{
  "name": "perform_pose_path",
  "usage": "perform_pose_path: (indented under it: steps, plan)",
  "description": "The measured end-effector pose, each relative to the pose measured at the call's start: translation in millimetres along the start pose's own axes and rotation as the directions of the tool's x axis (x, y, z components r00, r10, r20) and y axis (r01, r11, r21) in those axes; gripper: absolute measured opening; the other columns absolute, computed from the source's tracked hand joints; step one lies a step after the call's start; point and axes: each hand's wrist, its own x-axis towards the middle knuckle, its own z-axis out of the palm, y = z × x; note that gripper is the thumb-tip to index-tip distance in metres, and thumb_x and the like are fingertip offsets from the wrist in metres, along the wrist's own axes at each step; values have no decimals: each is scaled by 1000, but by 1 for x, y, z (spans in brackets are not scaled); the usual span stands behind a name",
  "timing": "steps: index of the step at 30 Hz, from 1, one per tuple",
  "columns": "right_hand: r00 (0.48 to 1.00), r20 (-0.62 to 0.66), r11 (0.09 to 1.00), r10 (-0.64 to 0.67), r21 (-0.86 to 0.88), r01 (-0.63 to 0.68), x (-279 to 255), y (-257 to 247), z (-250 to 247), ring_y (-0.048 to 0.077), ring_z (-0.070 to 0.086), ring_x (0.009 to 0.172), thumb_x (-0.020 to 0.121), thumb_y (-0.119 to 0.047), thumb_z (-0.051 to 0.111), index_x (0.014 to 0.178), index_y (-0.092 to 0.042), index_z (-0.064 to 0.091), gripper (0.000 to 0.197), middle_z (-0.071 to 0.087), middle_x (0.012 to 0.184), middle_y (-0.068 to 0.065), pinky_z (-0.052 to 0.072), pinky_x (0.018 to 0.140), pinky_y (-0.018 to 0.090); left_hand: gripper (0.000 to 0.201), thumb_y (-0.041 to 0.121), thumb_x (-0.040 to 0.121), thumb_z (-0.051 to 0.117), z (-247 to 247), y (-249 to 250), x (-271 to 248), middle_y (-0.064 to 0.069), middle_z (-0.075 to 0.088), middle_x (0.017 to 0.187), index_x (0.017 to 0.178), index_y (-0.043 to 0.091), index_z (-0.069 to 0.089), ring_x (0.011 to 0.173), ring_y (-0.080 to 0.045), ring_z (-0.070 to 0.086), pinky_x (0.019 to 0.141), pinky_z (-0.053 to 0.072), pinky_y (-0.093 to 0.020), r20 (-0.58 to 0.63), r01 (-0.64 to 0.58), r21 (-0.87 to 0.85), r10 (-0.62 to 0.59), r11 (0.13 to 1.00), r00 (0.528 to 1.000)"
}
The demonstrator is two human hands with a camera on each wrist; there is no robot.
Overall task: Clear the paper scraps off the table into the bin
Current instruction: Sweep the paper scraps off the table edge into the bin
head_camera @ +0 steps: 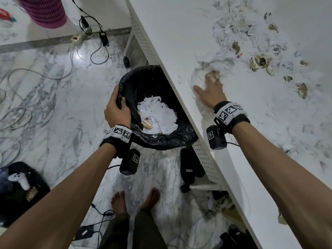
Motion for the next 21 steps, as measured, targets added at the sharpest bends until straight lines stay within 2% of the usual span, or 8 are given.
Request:
perform_pose_path:
  steps: [5, 8, 11, 13, 15, 18, 20, 21]
  plan:
    - [970, -128, 967, -207, -179, 182, -34, -29, 9, 32, 46, 120, 90, -60, 39, 128, -33, 54, 49, 48, 130, 12, 33, 97, 47, 44, 19, 93, 49, -1, 2, 1, 5, 64, 122, 132, 40, 50, 110, -16, 60, 89, 39, -13, 1, -3, 7, 3, 1000, 1000]
    - [921, -282, 963, -268, -81, 255, -33, -37, -1, 27, 48, 108, 91, -56, 43, 113, -31, 63, 38, 51, 112, 7, 37, 89, 40, 44, 19, 94, 50, -3, 3, 3, 5, 64, 124, 133, 39, 49, 109, -16, 60, 87, 38, -10, 3, -7, 3, 7, 1000, 1000]
    - [915, -311, 960, -257, 31, 280, -13, -37, -9, 29, 40, 123, 90, -49, 50, 129, -30, 52, 43, 43, 130, 10, 40, 97, 45, 44, 19, 94, 50, -3, 4, 2, 5, 64, 123, 133, 39, 49, 108, -14, 60, 82, 34, -5, 3, -1, 3, 1, 1000, 1000]
    - [954, -192, 968, -229, 59, 244, 0, -39, -6, 32, 21, 141, 92, -49, 50, 146, -32, 32, 60, 24, 153, 13, 27, 110, 49, 44, 19, 94, 49, -2, 5, 2, 5, 64, 123, 133, 40, 49, 107, -15, 60, 81, 34, -4, 5, 3, -6, -3, 1000, 1000]
    - [978, -46, 977, -205, 43, 207, 5, -43, 2, 32, 10, 146, 93, -52, 46, 151, -26, 20, 68, 11, 159, 12, 16, 116, 50, 44, 19, 94, 49, -2, 6, 3, 4, 64, 123, 134, 39, 49, 105, -13, 60, 79, 33, -3, 6, 7, -12, -7, 1000, 1000]
    - [959, -5, 959, -283, 8, 283, -6, -51, 11, 30, 32, 138, 93, -58, 41, 142, -23, 42, 60, 34, 151, 10, 31, 110, 48, 44, 18, 95, 50, -2, 7, 5, 5, 64, 123, 134, 38, 49, 76, 8, 56, 71, 32, 2, 11, 8, -12, -8, 1000, 1000]
    - [918, -132, 927, -375, -74, 368, -17, -54, 12, 25, 44, 126, 91, -62, 41, 126, -30, 58, 51, 51, 136, 4, 36, 100, 45, 43, 18, 94, 50, -3, 8, 6, 6, 64, 122, 133, 38, 50, 62, 13, 51, 62, 32, 7, 16, 9, -17, -8, 1000, 1000]
    - [887, -220, 914, -406, -112, 391, -19, -56, 11, 24, 44, 121, 90, -61, 42, 119, -33, 63, 45, 54, 129, 1, 35, 97, 43, 43, 18, 94, 50, -3, 9, 8, 5, 64, 122, 133, 37, 50, 67, 9, 55, 62, 32, 8, 20, 2, -14, -2, 1000, 1000]
